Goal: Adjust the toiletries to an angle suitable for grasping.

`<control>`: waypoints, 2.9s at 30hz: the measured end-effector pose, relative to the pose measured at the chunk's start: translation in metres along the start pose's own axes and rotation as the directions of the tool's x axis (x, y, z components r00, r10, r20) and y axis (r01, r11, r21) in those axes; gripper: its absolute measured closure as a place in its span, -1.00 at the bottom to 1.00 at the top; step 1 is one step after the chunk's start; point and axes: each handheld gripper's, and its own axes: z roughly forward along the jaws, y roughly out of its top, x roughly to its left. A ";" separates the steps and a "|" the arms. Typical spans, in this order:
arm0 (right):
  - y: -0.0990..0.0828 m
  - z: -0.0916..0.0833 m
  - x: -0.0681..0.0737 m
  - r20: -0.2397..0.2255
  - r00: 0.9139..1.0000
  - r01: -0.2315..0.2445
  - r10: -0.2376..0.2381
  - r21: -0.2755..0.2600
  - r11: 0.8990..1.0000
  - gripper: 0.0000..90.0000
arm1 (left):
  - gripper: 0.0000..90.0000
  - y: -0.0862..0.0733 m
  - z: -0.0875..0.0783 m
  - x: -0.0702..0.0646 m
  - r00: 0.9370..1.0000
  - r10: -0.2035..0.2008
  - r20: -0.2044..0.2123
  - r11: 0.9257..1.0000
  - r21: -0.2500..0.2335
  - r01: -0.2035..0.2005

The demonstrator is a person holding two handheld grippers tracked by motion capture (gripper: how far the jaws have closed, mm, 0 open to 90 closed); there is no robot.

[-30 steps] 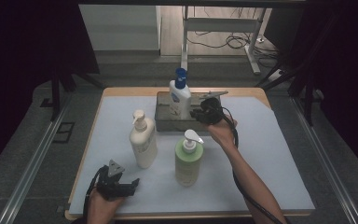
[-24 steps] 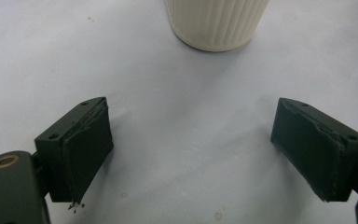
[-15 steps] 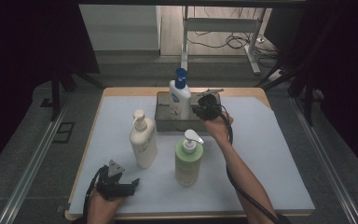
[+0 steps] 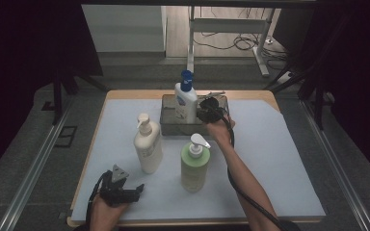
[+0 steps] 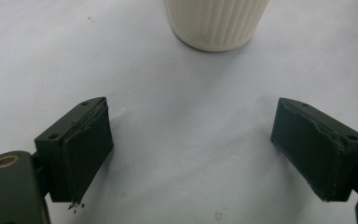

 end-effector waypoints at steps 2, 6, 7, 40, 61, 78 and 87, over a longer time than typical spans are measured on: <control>-0.001 0.002 0.000 0.003 1.000 0.005 -0.005 0.009 1.000 0.99 | -0.73 0.000 0.000 0.000 1.000 0.000 0.000 1.000 0.000 0.000; -0.001 0.003 0.000 0.015 1.000 0.010 -0.011 0.020 1.000 0.99 | -0.74 0.000 0.000 0.000 1.000 0.001 0.000 1.000 0.001 -0.001; -0.002 0.004 0.001 0.016 1.000 0.009 -0.009 0.020 1.000 0.99 | -0.74 0.000 0.000 0.000 1.000 0.001 0.000 1.000 0.001 -0.001; 0.003 0.016 0.022 -0.029 0.999 0.034 -0.033 0.051 0.998 0.99 | -0.74 0.000 0.000 0.000 1.000 0.000 0.000 1.000 0.002 0.000; 0.008 0.025 0.040 -0.059 0.996 0.070 -0.067 0.059 0.996 0.99 | -0.74 0.000 0.000 0.000 1.000 0.000 0.001 1.000 0.002 0.000; 0.009 0.029 0.055 -0.109 0.992 0.071 -0.065 0.049 0.996 0.99 | -0.74 0.000 0.000 0.000 1.000 0.001 0.002 1.000 0.003 -0.001; 0.008 0.029 0.057 -0.113 0.991 0.078 -0.072 0.047 0.996 0.99 | -0.74 0.000 0.000 0.000 1.000 0.001 0.002 1.000 0.003 -0.001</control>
